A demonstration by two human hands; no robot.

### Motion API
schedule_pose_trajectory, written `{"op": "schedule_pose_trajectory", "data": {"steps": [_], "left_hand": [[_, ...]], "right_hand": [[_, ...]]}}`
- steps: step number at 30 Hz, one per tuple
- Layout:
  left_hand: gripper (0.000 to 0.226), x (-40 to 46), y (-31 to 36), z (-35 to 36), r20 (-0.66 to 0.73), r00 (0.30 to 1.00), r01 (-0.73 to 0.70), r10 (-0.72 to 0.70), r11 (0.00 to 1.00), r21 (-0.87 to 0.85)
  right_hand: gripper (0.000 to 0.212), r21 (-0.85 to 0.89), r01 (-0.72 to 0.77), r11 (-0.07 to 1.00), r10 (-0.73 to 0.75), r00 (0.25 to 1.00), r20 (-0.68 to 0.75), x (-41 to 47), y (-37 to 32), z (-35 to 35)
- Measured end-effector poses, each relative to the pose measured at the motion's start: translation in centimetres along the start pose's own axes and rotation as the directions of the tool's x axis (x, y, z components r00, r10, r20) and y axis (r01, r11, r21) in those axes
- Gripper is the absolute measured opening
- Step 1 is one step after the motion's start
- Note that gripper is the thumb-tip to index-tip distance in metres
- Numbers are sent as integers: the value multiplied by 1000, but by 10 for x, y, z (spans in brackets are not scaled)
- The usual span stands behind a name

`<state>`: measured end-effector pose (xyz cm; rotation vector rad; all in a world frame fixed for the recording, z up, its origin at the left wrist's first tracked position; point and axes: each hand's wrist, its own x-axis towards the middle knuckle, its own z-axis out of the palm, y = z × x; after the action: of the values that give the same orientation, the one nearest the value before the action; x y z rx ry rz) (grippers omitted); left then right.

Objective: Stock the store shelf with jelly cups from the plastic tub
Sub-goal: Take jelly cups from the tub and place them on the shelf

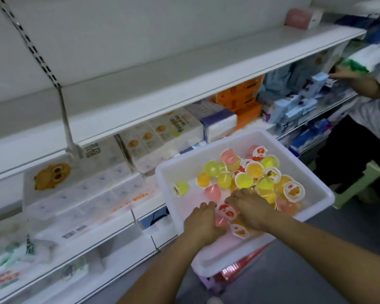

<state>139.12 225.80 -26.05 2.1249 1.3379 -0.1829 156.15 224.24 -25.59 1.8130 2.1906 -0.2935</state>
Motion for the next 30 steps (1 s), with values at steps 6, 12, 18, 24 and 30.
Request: {"op": "schedule_pose_trajectory", "data": {"steps": [6, 12, 18, 24, 30], "left_hand": [[63, 33, 4, 34, 38, 999, 13, -18, 991, 134], [41, 49, 7, 42, 1, 998, 63, -63, 998, 25], [48, 29, -12, 5, -119, 986, 107, -116, 991, -83], [58, -25, -41, -63, -335, 927, 70, -169, 955, -288], [59, -91, -85, -129, -520, 802, 13, -294, 878, -478]], "right_hand": [[39, -182, 107, 977, -103, 994, 29, 23, 1, 21], [36, -262, 210, 942, -192, 977, 91, 39, 10, 28], [48, 111, 80, 991, -72, 995, -68, 42, 9, 13], [56, 522, 104, 846, 4, 979, -202, 43, -22, -48], [44, 685, 254, 683, -40, 949, -313, 49, -85, -125]]}}
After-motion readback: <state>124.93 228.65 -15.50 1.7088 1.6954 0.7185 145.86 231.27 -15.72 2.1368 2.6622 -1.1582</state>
